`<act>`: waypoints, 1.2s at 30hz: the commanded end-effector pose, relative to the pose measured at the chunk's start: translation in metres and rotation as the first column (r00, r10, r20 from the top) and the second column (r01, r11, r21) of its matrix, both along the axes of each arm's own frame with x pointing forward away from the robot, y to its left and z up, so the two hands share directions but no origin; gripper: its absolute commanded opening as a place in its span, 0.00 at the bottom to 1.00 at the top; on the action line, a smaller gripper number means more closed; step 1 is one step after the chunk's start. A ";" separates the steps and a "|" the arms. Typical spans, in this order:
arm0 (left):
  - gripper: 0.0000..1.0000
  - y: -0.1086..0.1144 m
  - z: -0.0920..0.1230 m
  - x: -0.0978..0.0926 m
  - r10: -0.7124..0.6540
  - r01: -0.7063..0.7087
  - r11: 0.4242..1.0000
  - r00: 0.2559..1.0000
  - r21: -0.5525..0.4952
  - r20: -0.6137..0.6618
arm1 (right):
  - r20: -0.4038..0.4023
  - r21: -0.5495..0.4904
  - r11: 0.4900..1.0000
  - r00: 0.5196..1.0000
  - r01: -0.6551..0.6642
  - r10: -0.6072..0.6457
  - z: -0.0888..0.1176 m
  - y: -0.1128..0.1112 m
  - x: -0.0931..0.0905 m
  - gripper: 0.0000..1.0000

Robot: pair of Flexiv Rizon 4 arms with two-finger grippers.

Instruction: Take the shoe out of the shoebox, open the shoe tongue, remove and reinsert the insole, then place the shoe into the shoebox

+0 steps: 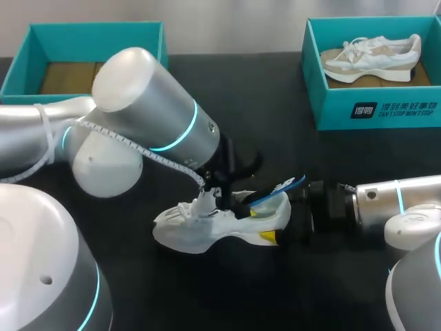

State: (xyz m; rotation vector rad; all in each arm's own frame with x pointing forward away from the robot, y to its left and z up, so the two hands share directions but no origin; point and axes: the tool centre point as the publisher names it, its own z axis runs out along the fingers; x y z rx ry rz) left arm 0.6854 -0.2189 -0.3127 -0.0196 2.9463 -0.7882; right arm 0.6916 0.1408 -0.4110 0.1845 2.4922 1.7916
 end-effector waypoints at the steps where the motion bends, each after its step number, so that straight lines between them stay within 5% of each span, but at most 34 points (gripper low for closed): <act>1: 1.00 0.009 0.015 -0.014 0.022 -0.022 1.000 0.999 0.003 0.038 | -0.001 -0.004 1.000 1.000 0.001 -0.001 0.001 0.000 -0.001 0.00; 18: 1.00 0.003 0.022 -0.011 0.043 -0.044 0.999 0.998 0.024 0.036 | -0.001 -0.004 1.000 1.000 0.001 -0.001 0.001 0.000 -0.001 0.00; 26: 1.00 -0.004 0.022 -0.003 0.168 -0.173 0.984 0.982 0.047 0.088 | -0.001 -0.004 1.000 1.000 0.001 -0.001 0.001 0.000 -0.001 0.00; 36: 1.00 -0.014 0.036 -0.025 0.266 -0.278 0.960 0.940 0.029 0.213 | -0.001 -0.004 1.000 1.000 0.001 -0.001 0.001 0.000 -0.001 0.00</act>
